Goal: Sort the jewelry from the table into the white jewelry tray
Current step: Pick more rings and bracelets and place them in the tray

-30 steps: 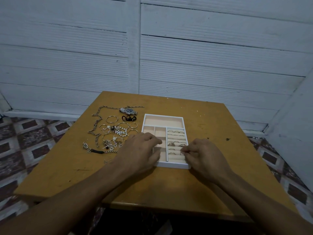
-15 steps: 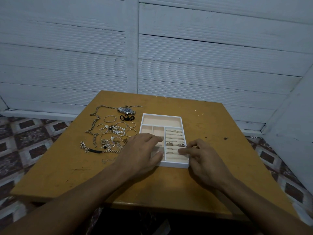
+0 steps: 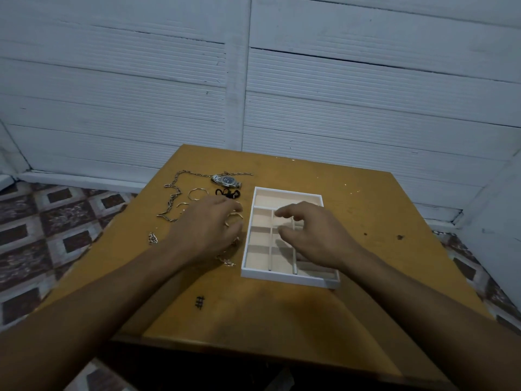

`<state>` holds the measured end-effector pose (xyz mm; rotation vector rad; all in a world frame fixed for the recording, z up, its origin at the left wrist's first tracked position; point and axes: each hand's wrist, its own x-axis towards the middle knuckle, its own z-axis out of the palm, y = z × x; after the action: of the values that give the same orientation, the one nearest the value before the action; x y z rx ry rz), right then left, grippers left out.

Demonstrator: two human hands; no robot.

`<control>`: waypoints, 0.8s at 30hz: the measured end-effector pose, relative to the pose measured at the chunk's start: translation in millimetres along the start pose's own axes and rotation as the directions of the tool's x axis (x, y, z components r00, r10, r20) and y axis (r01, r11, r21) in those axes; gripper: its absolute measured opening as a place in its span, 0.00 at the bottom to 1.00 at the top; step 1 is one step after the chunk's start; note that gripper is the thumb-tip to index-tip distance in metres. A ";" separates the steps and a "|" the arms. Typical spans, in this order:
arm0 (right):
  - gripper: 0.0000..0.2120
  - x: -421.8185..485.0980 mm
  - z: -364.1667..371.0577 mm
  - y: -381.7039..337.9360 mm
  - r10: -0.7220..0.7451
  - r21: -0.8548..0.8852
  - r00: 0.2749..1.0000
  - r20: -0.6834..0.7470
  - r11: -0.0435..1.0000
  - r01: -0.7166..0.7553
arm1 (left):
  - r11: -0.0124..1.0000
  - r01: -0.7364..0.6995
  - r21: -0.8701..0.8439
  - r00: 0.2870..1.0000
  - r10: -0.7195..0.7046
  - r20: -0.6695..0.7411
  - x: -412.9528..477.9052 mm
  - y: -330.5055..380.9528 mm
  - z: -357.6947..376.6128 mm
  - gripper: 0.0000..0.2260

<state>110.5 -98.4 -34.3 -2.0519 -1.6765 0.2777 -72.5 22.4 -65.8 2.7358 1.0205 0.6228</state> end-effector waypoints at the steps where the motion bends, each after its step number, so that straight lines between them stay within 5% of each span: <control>1: 0.17 8.7 2.7 -3.7 0.006 0.009 1.000 0.013 1.000 -0.006 | 0.999 0.035 -0.017 0.999 -0.035 0.000 2.7 -11.4 -3.6 0.16; 11: 0.12 95.3 48.1 -39.4 0.024 -0.144 0.999 0.033 0.989 -0.019 | 0.968 0.251 0.011 0.965 -0.251 0.079 52.6 -118.6 -6.1 0.19; 17: 0.15 121.5 64.0 -47.5 0.033 -0.277 0.998 0.047 0.961 -0.018 | 0.972 0.162 0.173 0.967 -0.191 0.170 64.6 -134.5 7.7 0.28; 24: 0.14 127.4 71.7 -40.7 0.072 -0.298 0.995 0.068 0.953 -0.048 | 0.968 0.179 0.174 0.939 -0.221 0.263 70.8 -136.6 2.7 0.24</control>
<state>73.2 46.5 -59.6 -2.3396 -1.7950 0.1328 -103.7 172.0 -83.9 2.6871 1.2936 0.1255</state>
